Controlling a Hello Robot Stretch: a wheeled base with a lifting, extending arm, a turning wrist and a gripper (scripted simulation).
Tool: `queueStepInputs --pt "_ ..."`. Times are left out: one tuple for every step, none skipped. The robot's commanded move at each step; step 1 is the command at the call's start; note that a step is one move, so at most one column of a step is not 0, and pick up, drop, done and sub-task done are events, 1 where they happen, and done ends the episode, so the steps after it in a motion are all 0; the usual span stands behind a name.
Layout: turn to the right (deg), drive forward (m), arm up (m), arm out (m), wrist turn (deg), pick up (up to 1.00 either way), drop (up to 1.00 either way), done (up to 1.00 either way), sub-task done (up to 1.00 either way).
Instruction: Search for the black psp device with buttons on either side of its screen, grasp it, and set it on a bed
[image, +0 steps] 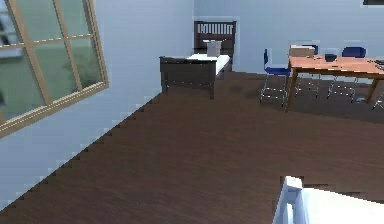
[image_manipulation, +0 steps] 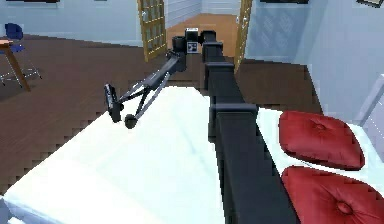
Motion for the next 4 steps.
queueStepInputs --pt "0.0 0.00 0.00 0.00 45.0 0.00 0.00 0.00 0.00" --pt "0.0 0.00 0.00 0.00 45.0 0.00 0.00 0.00 0.00" --pt "0.0 0.00 0.00 0.00 36.0 0.00 0.00 0.00 0.00" --pt "0.0 0.00 -0.26 0.00 0.0 0.00 0.00 0.00 0.00"
